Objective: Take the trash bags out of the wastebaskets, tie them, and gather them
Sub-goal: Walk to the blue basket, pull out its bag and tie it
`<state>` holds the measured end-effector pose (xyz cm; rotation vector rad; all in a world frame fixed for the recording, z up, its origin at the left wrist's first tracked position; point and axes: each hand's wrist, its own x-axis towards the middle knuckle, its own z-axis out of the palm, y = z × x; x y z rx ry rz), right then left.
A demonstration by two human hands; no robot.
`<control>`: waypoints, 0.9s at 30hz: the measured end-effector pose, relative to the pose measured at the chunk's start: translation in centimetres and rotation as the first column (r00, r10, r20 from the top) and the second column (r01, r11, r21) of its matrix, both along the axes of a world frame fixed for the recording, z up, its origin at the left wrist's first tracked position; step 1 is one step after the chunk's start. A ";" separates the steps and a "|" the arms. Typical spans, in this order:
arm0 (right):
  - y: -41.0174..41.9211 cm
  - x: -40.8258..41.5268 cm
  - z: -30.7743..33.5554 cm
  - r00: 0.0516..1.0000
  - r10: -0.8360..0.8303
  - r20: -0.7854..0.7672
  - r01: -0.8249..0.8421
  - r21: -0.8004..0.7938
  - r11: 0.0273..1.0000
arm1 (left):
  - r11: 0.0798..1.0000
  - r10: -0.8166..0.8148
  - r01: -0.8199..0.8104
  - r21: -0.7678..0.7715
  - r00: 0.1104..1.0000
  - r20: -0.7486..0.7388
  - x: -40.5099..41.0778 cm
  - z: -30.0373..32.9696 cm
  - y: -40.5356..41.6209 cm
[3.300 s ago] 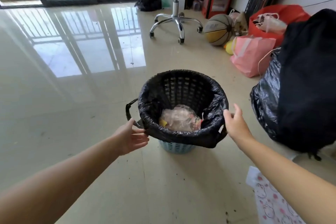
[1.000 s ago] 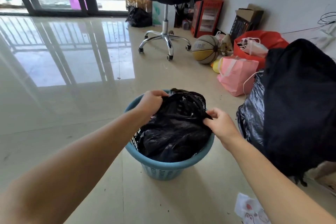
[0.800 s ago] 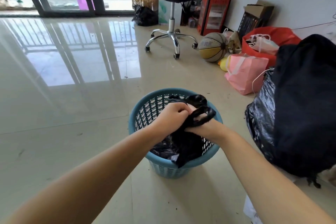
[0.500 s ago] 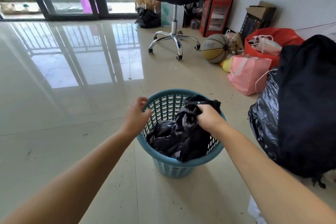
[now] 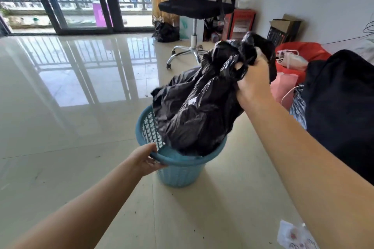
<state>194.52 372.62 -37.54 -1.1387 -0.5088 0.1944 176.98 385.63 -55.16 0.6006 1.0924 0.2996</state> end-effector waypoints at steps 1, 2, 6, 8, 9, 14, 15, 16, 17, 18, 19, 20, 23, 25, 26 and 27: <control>-0.3 0.0 0.6 1.000 -0.017 0.016 0.017 0.055 0.998 | 0.999 0.053 -0.053 -0.004 0.998 0.019 0.3 0.0 0.2; -0.8 0.2 1.0 0.998 -0.037 0.045 0.033 0.075 0.997 | 0.994 0.109 -0.109 -0.006 0.994 0.031 0.7 -0.1 0.5; -2.7 0.8 1.2 0.982 -0.157 0.105 0.150 0.076 0.986 | 0.952 0.304 -0.302 -0.041 0.951 0.060 2.0 -1.2 1.9; -3.8 0.5 1.5 0.962 -0.232 0.141 0.219 0.097 0.971 | 0.905 0.424 -0.419 -0.076 0.903 0.073 2.6 -1.7 2.3; -4.2 0.4 1.6 0.960 -0.244 0.139 0.230 0.110 0.967 | 0.881 0.471 -0.465 -0.088 0.880 0.064 2.8 -1.8 2.4; -5.6 -1.8 1.4 0.986 -0.129 0.102 0.112 0.153 0.982 | 0.822 0.570 -0.570 -0.004 0.820 0.050 2.7 -2.6 2.9; -5.8 -2.1 1.1 0.989 -0.115 0.098 0.101 0.142 0.985 | 0.821 0.570 -0.571 0.013 0.820 0.052 2.5 -2.9 3.0; -6.0 -2.2 0.8 0.988 -0.117 0.099 0.103 0.133 0.986 | 0.818 0.573 -0.575 0.015 0.817 0.067 2.4 -2.9 3.1; -6.2 -2.2 0.3 0.987 -0.129 0.097 0.117 0.121 0.986 | 0.817 0.573 -0.576 0.013 0.815 0.085 2.3 -2.5 2.8; -6.3 -2.1 -0.1 0.986 -0.141 0.093 0.130 0.112 0.985 | 0.816 0.574 -0.578 0.008 0.812 0.108 2.2 -2.3 2.6; -6.5 -2.1 -0.4 0.985 -0.147 0.087 0.137 0.104 0.985 | 0.821 0.565 -0.570 0.017 0.817 0.116 2.2 -2.0 2.2; -6.6 -2.0 -0.8 0.986 -0.147 0.078 0.140 0.087 0.986 | 0.833 0.544 -0.552 0.033 0.829 0.133 2.2 -1.7 1.8; -6.2 -1.6 -2.9 0.994 -0.108 0.035 0.109 -0.032 0.994 | 0.864 0.477 -0.494 0.096 0.865 0.157 2.1 -0.8 0.7; -5.8 -1.6 -5.3 1.000 -0.029 0.004 0.029 -0.199 0.980 | 0.899 0.410 -0.422 0.119 0.905 0.113 2.1 -0.3 -0.3; -5.7 -1.7 -6.9 1.000 -0.001 -0.004 0.000 -0.294 0.956 | 0.925 0.356 -0.362 0.112 0.932 0.070 2.3 -0.1 -1.3; -5.7 -1.8 -8.5 1.000 0.005 0.003 -0.003 -0.389 0.921 | 0.955 0.270 -0.271 0.119 0.963 0.026 2.5 0.2 -2.7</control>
